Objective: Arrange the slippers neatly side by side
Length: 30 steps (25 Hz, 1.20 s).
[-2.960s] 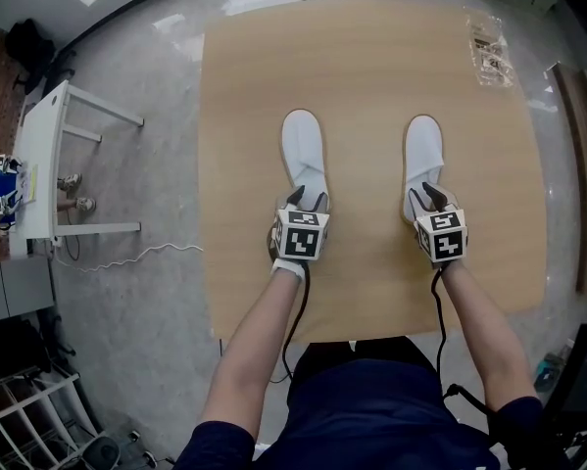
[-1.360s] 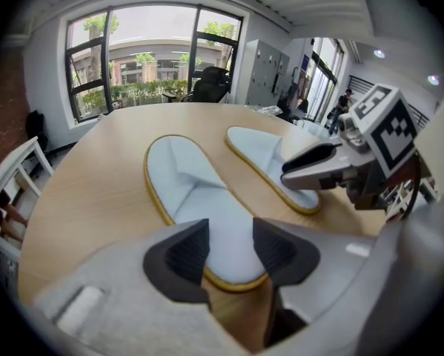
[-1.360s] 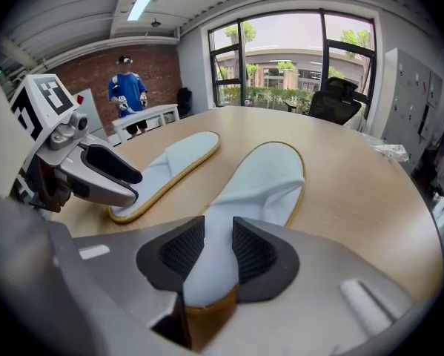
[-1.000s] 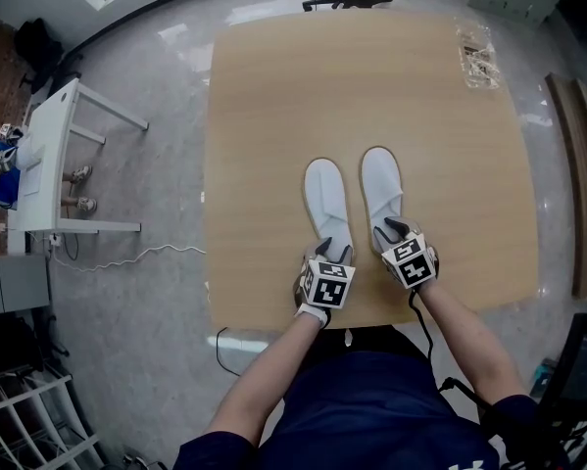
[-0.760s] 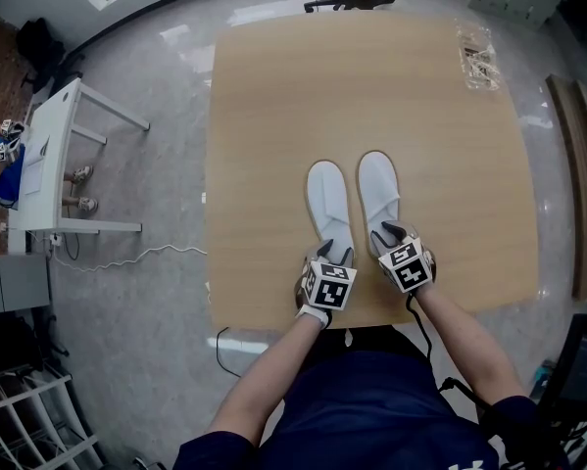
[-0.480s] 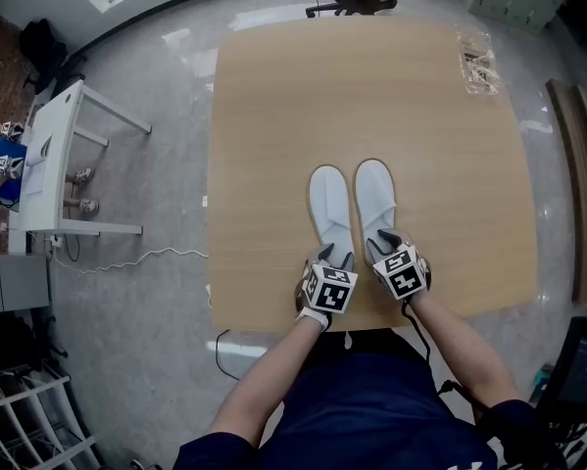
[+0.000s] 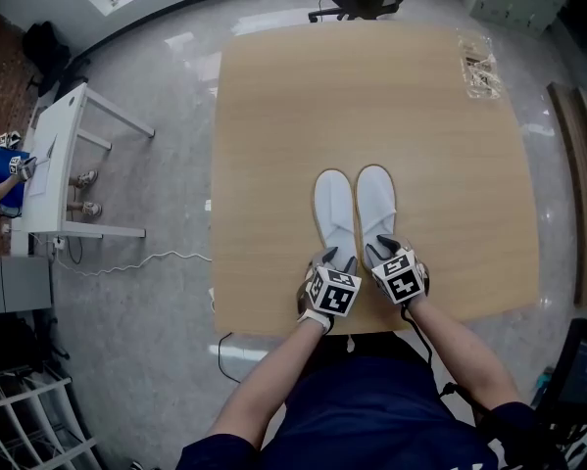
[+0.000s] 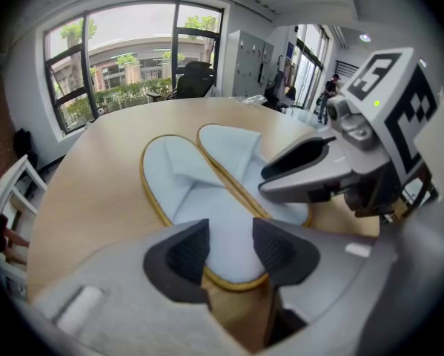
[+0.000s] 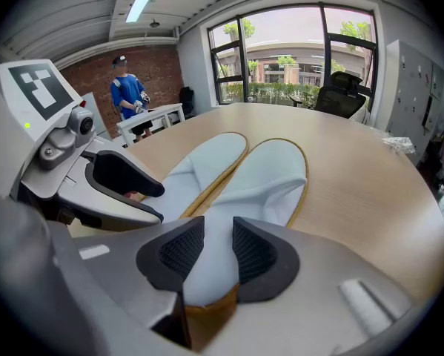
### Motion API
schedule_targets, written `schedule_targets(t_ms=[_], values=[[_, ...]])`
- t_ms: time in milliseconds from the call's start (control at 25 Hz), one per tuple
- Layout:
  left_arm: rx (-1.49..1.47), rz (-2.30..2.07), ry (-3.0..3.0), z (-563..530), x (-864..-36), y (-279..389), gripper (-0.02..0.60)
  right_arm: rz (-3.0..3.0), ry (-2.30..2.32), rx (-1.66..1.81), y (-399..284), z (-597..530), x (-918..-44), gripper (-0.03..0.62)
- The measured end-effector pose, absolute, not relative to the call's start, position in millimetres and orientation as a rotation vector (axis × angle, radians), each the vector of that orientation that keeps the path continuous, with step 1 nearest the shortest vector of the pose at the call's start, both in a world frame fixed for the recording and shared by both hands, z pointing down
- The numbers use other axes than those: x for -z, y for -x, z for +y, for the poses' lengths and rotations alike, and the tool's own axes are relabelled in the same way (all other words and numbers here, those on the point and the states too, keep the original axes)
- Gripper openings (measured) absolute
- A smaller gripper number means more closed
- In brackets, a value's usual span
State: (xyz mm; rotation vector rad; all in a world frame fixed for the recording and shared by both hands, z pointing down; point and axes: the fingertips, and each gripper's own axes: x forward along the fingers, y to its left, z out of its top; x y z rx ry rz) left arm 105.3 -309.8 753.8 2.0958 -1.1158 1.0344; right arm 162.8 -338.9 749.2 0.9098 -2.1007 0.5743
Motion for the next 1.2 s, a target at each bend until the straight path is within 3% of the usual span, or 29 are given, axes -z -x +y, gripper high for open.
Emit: schedule_targets(t_ms=[240,600,720,920,1200], values=[[-1.003,-1.188,-2.165,-322.3,-732.0,-99.8,0.186,-2.183,-0.978,-0.602,-160.1,-344.9,-732.5,0.112],[-0.723,-1.314,-2.234,-334.4,-650.7,-84.7,0.185,-2.371,-1.125,-0.751,-169.7,-353.4,-663.5,0.091],[-0.605,-1.351,-2.258,-329.8,-612.4,-76.6,0.15,-2.426,-1.174,-0.784,-173.8,-347.7,-628.4,0.084],[-0.408,-1.345,-2.382,-310.3,-544.4,-89.8,0.003,-2.532,-1.243,-0.764,-181.9,-337.8,-561.8,0.038],[-0.247,-1.306,-2.521,-307.3,-479.4,-100.6,0.003,-2.709,-1.267,-0.563,-163.9,-346.6,-470.3,0.02]])
